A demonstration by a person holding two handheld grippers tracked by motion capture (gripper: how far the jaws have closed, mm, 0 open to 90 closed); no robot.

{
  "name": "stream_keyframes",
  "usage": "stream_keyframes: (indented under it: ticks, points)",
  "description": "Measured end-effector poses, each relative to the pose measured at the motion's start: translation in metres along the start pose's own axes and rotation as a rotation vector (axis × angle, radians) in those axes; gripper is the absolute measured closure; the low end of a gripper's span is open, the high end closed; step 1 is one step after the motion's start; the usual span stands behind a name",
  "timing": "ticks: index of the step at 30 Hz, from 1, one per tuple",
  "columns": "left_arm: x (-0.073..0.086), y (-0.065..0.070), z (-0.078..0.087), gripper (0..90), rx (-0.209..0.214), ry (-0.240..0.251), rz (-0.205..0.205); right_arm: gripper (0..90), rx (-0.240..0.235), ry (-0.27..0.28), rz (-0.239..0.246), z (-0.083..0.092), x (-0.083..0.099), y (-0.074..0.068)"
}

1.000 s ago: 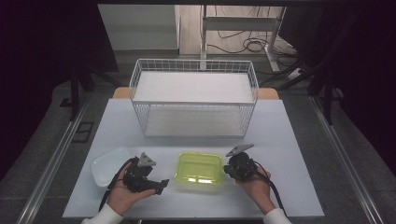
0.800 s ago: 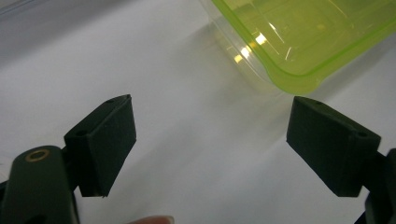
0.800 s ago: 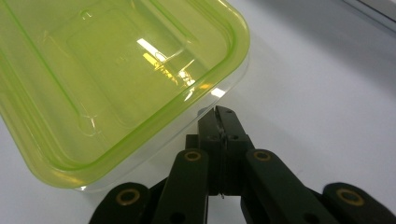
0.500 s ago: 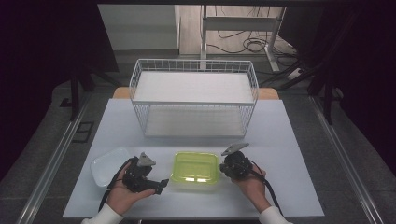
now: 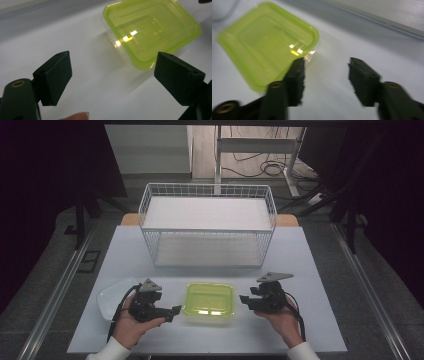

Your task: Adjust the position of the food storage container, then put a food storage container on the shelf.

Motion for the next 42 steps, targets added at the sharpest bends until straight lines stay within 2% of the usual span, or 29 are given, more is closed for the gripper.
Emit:
stream_keyframes:
  ticks: [2, 8, 12, 17, 21, 24, 32, 37, 42]
  points:
    - [-0.002, 0.0, 0.0, 15.6, 0.007, 0.004, 0.006, 29.9, -0.029, 0.025, -0.02, 0.005, 0.0, 0.0]
    - [-0.005, 0.001, -0.002, 18.5, 0.035, 0.009, 0.017, 20.8, -0.093, 0.028, -0.026, 0.009, 0.001, -0.007]
    - [-0.005, -0.001, -0.004, 20.4, 0.041, 0.004, 0.031, 21.4, -0.127, 0.025, -0.026, 0.008, 0.0, -0.011]
    - [-0.006, -0.003, -0.004, 20.7, 0.062, 0.005, 0.051, 22.7, -0.139, 0.037, -0.059, 0.006, -0.001, -0.013]
    - [-0.008, -0.003, -0.006, 19.9, 0.065, 0.006, 0.071, 24.3, -0.139, 0.05, -0.098, 0.004, -0.002, -0.013]
    - [-0.012, -0.001, -0.012, 19.2, 0.086, 0.0, 0.093, 26.0, -0.147, 0.054, -0.136, 0.003, -0.001, -0.012]
    - [-0.025, 0.004, -0.024, 23.5, 0.153, -0.014, 0.143, 30.5, -0.153, 0.036, -0.205, -0.003, 0.001, -0.014]
    - [-0.03, -0.001, -0.034, 27.4, 0.171, -0.035, 0.187, 33.3, -0.16, 0.011, -0.235, -0.009, 0.004, -0.013]
    - [-0.027, -0.007, -0.041, 30.3, 0.185, -0.059, 0.231, 36.6, -0.167, -0.012, -0.266, -0.015, 0.006, -0.012]
Point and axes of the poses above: each handheld gripper's, and its own axes: z roughly backward along the jaws, x roughly out of its underside, y roughly to its right, the point moved 6 cm from there along -z, roughly forward along the jaws, and after that the axes turned 5 degrees about -z, right-handed, at the moved point
